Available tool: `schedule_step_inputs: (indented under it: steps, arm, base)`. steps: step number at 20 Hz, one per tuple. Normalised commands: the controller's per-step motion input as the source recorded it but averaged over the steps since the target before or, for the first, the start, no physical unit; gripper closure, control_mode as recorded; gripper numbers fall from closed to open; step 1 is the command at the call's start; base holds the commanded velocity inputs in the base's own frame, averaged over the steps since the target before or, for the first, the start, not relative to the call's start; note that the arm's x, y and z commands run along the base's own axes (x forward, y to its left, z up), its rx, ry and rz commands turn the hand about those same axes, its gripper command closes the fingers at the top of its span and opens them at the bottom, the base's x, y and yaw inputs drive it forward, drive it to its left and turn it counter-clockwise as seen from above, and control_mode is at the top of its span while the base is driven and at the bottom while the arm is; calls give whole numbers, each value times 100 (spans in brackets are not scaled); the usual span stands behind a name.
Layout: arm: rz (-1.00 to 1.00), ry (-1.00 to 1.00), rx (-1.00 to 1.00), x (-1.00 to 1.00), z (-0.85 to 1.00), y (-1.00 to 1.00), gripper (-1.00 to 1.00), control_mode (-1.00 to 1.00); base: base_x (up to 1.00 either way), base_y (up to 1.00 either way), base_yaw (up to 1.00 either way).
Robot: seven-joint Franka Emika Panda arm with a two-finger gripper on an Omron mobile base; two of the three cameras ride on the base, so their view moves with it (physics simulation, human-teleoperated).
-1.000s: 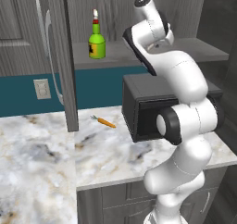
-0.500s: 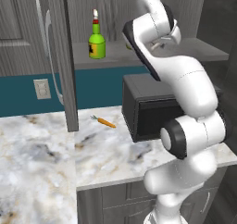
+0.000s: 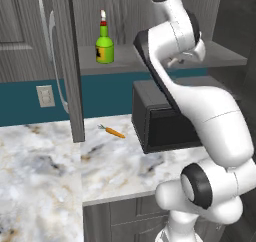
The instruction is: Pick the spray and dish brush from the cabinet and place them on the counter.
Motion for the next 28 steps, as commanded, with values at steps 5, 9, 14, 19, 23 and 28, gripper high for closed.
schedule_step_inputs:
  steps: [5, 9, 14, 19, 23, 28]
  arm:
    - [3, -3, 10, -97, -45, 65, 100, -100]
    - [7, 0, 8, -53, -75, 94, 100, -100]
    - [17, -1, 6, -49, -80, 92, 100, -100]
    - [23, -6, -3, 5, -57, 24, 100, -100]
    - [21, 0, 0, 56, -70, 8, 100, -100]
    - [22, 6, 0, 69, -75, 5, 100, -100]
  base:
    - [0, 0, 0]
    - [0, 0, 0]
    - [0, 0, 0]
    - [0, 0, 0]
    - [0, 0, 0]
    - [0, 0, 0]
